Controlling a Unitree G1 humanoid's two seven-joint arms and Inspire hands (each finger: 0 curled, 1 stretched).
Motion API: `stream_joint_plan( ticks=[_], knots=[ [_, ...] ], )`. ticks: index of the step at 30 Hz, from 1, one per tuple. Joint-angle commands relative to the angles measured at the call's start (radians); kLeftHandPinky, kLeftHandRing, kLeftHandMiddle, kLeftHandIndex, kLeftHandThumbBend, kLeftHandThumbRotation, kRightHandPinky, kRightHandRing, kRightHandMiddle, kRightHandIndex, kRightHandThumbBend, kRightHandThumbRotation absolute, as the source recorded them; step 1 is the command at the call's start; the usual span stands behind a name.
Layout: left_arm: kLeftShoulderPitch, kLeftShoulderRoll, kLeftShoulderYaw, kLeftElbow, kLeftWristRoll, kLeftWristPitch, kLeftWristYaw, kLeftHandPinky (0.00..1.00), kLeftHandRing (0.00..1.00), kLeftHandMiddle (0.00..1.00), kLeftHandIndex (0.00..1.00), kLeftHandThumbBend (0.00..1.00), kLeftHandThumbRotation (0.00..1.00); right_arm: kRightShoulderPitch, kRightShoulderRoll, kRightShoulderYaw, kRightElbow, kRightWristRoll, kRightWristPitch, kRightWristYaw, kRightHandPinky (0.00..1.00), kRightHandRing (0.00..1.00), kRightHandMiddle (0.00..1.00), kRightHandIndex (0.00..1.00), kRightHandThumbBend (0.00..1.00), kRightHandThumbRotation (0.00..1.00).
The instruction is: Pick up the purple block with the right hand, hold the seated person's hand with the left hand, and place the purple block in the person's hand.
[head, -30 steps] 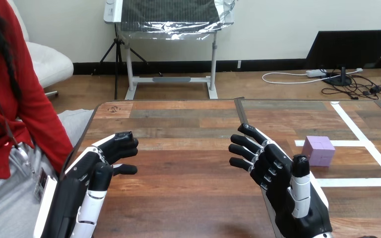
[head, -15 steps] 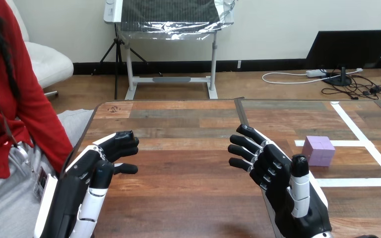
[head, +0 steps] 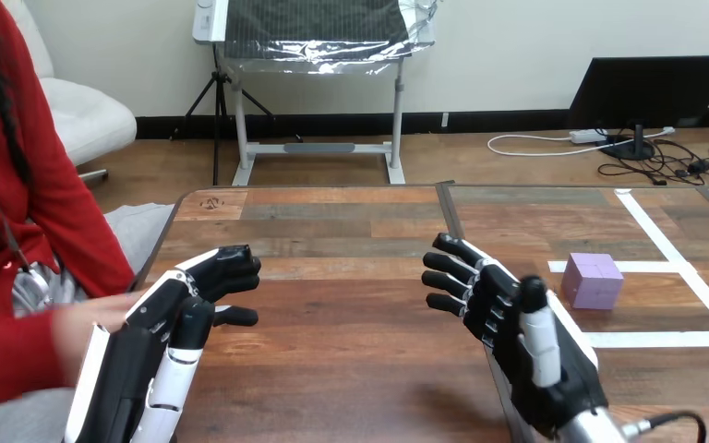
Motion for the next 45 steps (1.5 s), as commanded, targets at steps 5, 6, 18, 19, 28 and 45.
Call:
stream_joint_plan(
  ticks=[5, 6, 18, 19, 28, 45],
  knots=[
    [-0.089, -0.012, 0.016, -0.024, 0.015, -0.008, 0.009, 0.59, 0.74, 0.74, 0.71, 0.56, 0.92, -0.372, -0.123, -0.047, 0.316, -0.117, -0.075, -0.081, 0.91, 0.92, 0.91, 0.93, 1.00, 1.00],
    [-0.090, -0.012, 0.017, -0.022, 0.017, -0.011, 0.009, 0.59, 0.73, 0.74, 0.71, 0.56, 0.93, -0.401, -0.136, -0.044, 0.344, -0.136, -0.071, -0.100, 0.91, 0.92, 0.91, 0.93, 1.00, 1.00],
    [-0.091, -0.017, 0.021, -0.023, 0.030, -0.006, 0.020, 0.58, 0.72, 0.73, 0.70, 0.56, 0.92, -0.625, -0.204, -0.028, 0.557, -0.221, -0.049, -0.196, 0.89, 0.92, 0.91, 0.93, 0.96, 1.00],
    [-0.091, -0.017, 0.021, -0.023, 0.031, -0.006, 0.021, 0.58, 0.72, 0.73, 0.70, 0.56, 0.92, -0.641, -0.209, -0.025, 0.570, -0.229, -0.046, -0.203, 0.89, 0.92, 0.92, 0.93, 0.95, 1.00],
    [-0.089, -0.017, 0.022, -0.020, 0.020, -0.011, 0.017, 0.57, 0.72, 0.73, 0.70, 0.55, 0.92, -0.778, -0.247, 0.002, 0.679, -0.300, -0.012, -0.268, 0.88, 0.92, 0.93, 0.95, 0.89, 1.00],
    [-0.083, -0.020, 0.026, -0.033, 0.031, 0.003, 0.028, 0.56, 0.71, 0.72, 0.69, 0.57, 0.92, -0.963, -0.294, 0.048, 0.821, -0.431, 0.048, -0.390, 0.92, 0.94, 0.94, 0.93, 0.75, 1.00]
  ],
)
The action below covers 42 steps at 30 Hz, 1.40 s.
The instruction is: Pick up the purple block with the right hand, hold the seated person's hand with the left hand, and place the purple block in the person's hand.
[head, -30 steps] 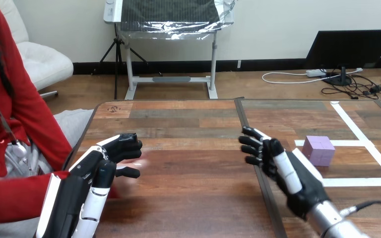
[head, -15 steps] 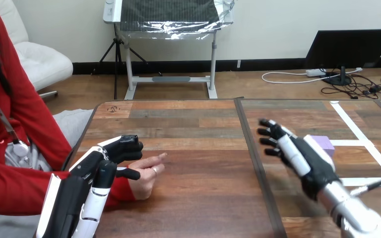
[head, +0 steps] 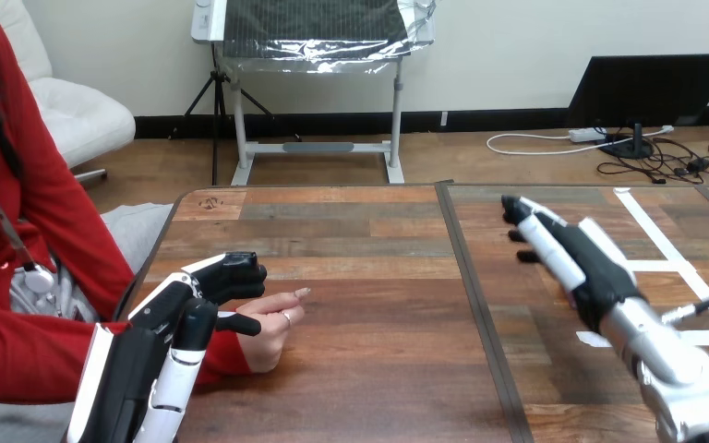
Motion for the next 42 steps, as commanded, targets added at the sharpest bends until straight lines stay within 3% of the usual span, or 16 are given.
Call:
stream_joint_plan(
  ticks=[1, 18, 24, 28, 32, 42],
  knots=[
    [-0.084, -0.019, 0.025, -0.035, 0.014, 0.003, 0.026, 0.56, 0.71, 0.72, 0.69, 0.57, 0.92, -0.396, -0.073, 0.041, 0.136, -0.095, 0.024, -0.122, 0.92, 0.94, 0.94, 0.93, 0.74, 1.00],
    [-0.077, -0.018, 0.023, -0.038, -0.003, 0.005, 0.022, 0.56, 0.71, 0.71, 0.69, 0.56, 0.91, -0.502, -0.118, 0.093, 0.190, -0.215, 0.124, -0.172, 0.92, 0.96, 0.96, 0.96, 0.84, 1.00],
    [-0.074, -0.018, 0.022, -0.040, -0.001, 0.004, 0.025, 0.56, 0.71, 0.71, 0.68, 0.56, 0.90, -0.521, -0.130, 0.121, 0.200, -0.259, 0.151, -0.186, 0.85, 0.93, 0.94, 0.94, 0.87, 1.00],
    [-0.072, -0.019, 0.022, -0.037, 0.003, -0.002, 0.027, 0.56, 0.70, 0.71, 0.68, 0.56, 0.90, -0.531, -0.142, 0.158, 0.207, -0.309, 0.165, -0.198, 0.83, 0.92, 0.94, 0.94, 0.84, 1.00],
    [-0.070, -0.019, 0.020, -0.039, 0.002, -0.004, 0.027, 0.56, 0.70, 0.71, 0.68, 0.56, 0.89, -0.534, -0.146, 0.169, 0.211, -0.330, 0.171, -0.203, 0.83, 0.92, 0.94, 0.94, 0.78, 1.00],
    [-0.058, -0.019, 0.016, -0.054, -0.014, 0.010, 0.026, 0.56, 0.71, 0.71, 0.68, 0.53, 0.88, -0.532, -0.150, 0.269, 0.233, -0.463, 0.254, -0.275, 0.84, 0.90, 0.91, 0.92, 0.74, 1.00]
  ],
)
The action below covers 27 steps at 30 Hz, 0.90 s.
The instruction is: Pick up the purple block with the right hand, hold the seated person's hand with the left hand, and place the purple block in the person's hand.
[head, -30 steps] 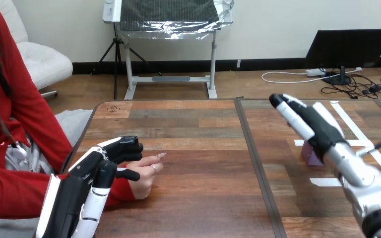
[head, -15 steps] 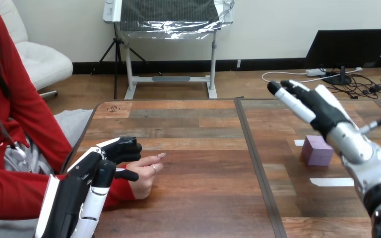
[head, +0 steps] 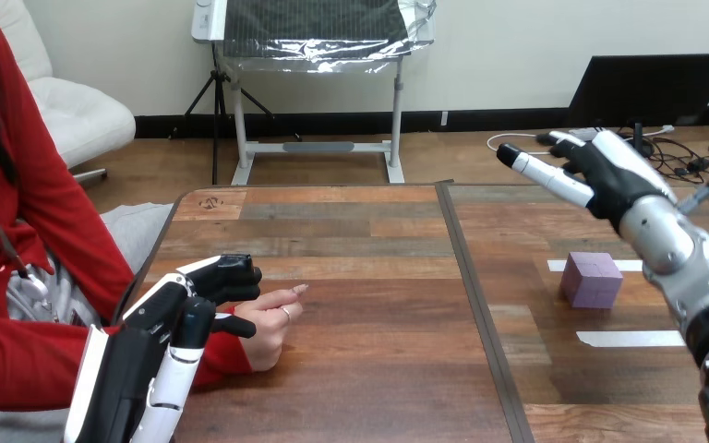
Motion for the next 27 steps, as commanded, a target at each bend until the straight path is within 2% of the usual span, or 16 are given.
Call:
stream_joint_plan(
  ticks=[1, 3, 7, 13, 22, 27],
  knots=[
    [-0.057, -0.019, 0.014, -0.056, -0.013, 0.001, 0.010, 0.56, 0.71, 0.71, 0.68, 0.53, 0.88, -0.154, -0.057, 0.077, 0.017, -0.081, 0.031, -0.080, 0.83, 0.90, 0.91, 0.91, 0.74, 1.00],
    [-0.055, -0.019, 0.014, -0.058, -0.012, 0.006, 0.011, 0.56, 0.71, 0.71, 0.68, 0.53, 0.88, -0.150, -0.057, 0.098, 0.022, -0.104, 0.042, -0.082, 0.84, 0.89, 0.90, 0.90, 0.74, 1.00],
    [-0.052, -0.019, 0.013, -0.063, -0.012, 0.012, 0.012, 0.55, 0.71, 0.71, 0.67, 0.54, 0.87, -0.145, -0.055, 0.117, 0.032, -0.128, 0.062, -0.073, 0.86, 0.88, 0.89, 0.88, 0.72, 1.00],
    [-0.059, -0.016, 0.018, -0.052, 0.011, -0.010, 0.018, 0.54, 0.70, 0.70, 0.66, 0.52, 0.88, -0.135, -0.052, 0.151, 0.041, -0.158, 0.088, -0.064, 0.85, 0.88, 0.89, 0.88, 0.74, 1.00],
    [-0.058, -0.009, 0.012, -0.057, -0.002, -0.004, 0.010, 0.53, 0.68, 0.68, 0.65, 0.50, 0.87, -0.113, -0.043, 0.158, 0.042, -0.143, 0.113, -0.042, 0.85, 0.89, 0.90, 0.89, 0.77, 1.00],
    [-0.056, -0.010, 0.014, -0.058, 0.015, -0.004, 0.015, 0.54, 0.68, 0.68, 0.65, 0.50, 0.86, -0.103, -0.038, 0.162, 0.045, -0.139, 0.131, -0.021, 0.85, 0.90, 0.91, 0.90, 0.78, 1.00]
  ],
)
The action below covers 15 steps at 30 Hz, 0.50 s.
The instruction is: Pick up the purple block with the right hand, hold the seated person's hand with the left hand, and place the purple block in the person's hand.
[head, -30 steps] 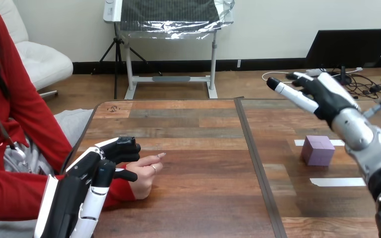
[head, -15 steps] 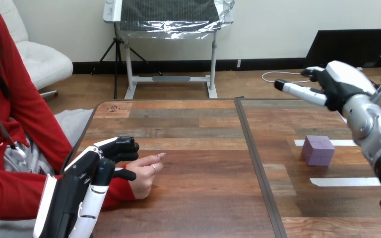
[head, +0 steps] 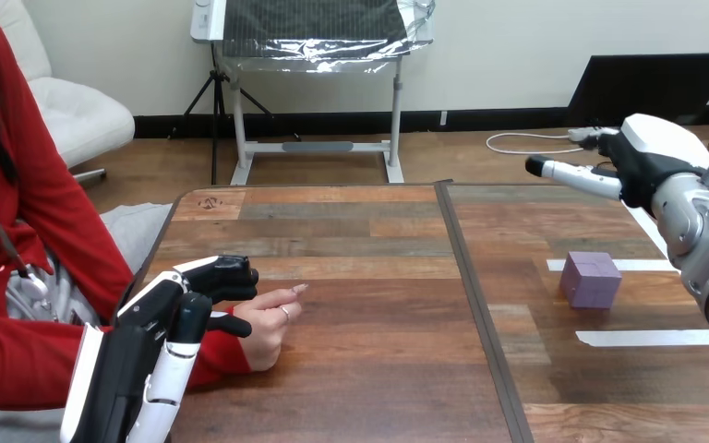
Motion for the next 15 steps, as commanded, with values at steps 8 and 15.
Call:
stream_joint_plan(
  ticks=[8, 15],
  knots=[
    [-0.049, -0.014, 0.006, -0.051, 0.025, -0.015, 0.005, 0.54, 0.67, 0.67, 0.64, 0.48, 0.84, -0.011, 0.014, -0.002, 0.004, 0.030, 0.025, 0.037, 0.81, 0.89, 0.90, 0.90, 0.82, 1.00],
    [-0.043, -0.005, -0.002, -0.060, 0.000, 0.001, -0.014, 0.52, 0.65, 0.67, 0.64, 0.44, 0.79, 0.007, 0.011, 0.007, 0.007, 0.031, 0.017, 0.057, 0.70, 0.82, 0.84, 0.88, 0.83, 1.00]
  ],
)
